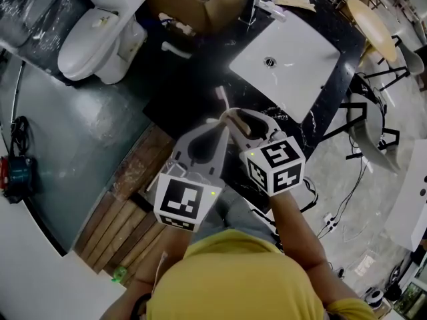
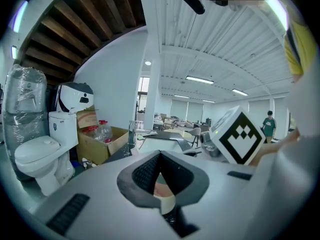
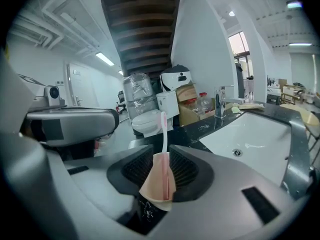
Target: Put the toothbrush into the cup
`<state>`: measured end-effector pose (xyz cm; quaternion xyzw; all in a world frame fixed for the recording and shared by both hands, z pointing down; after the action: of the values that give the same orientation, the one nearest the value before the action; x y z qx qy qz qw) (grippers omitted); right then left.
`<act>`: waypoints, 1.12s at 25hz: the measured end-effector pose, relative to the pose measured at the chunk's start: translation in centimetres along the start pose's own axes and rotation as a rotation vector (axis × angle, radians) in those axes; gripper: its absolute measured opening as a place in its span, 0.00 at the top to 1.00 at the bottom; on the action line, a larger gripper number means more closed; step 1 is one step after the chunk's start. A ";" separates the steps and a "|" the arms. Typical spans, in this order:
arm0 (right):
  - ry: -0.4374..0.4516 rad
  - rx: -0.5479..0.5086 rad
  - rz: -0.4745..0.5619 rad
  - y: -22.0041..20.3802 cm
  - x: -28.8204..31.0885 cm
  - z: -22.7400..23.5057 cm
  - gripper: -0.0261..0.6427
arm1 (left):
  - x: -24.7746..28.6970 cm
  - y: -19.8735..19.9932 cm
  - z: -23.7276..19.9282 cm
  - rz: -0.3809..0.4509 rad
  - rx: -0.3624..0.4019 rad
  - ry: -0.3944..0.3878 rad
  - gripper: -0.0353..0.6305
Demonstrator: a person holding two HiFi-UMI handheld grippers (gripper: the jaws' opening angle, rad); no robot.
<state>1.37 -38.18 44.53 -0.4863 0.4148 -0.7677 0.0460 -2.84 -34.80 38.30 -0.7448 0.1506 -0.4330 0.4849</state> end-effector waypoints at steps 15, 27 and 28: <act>-0.050 -0.021 0.187 2.4 -5.1 -0.6 0.84 | -1.2 1.4 1.3 0.048 0.017 0.023 0.93; -0.088 -0.086 0.335 4.2 -10.9 -3.0 0.94 | -3.5 3.9 3.5 0.115 0.062 0.022 0.93; -0.089 -0.093 0.347 4.4 -11.4 -3.3 0.94 | -3.7 4.1 3.6 0.120 0.064 0.019 0.93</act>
<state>3.28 -33.72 32.82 -0.4427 0.5251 -0.7059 0.1733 -1.31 -32.27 32.42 -0.7143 0.1859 -0.4148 0.5321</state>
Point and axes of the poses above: the fingertips, and each gripper's own axes: x forward along the fingers, z to its right, y out of its top, the point moved 2 cm from there along -x, backward along the fingers, and after that the axes turned 14 degrees about -z, right-handed, at the moved point
